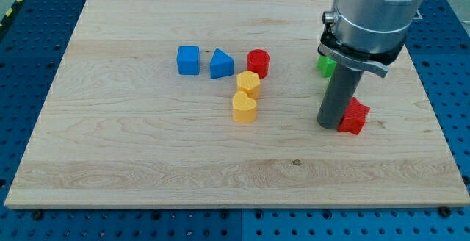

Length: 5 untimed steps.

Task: Point your arm at the red circle

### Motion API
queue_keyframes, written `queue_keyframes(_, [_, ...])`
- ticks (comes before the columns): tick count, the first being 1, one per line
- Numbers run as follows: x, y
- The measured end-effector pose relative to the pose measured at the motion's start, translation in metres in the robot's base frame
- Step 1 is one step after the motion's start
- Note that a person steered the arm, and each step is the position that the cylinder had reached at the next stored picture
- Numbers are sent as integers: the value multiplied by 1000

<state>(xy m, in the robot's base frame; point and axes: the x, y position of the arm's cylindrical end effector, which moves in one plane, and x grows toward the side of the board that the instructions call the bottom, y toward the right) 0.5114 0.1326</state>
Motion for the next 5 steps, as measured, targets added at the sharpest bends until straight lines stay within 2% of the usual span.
queue_keyframes(1, [-1, -31])
queue_keyframes(2, [-19, -64])
queue_keyframes(4, [-50, -84])
queue_keyframes(5, [-78, -96])
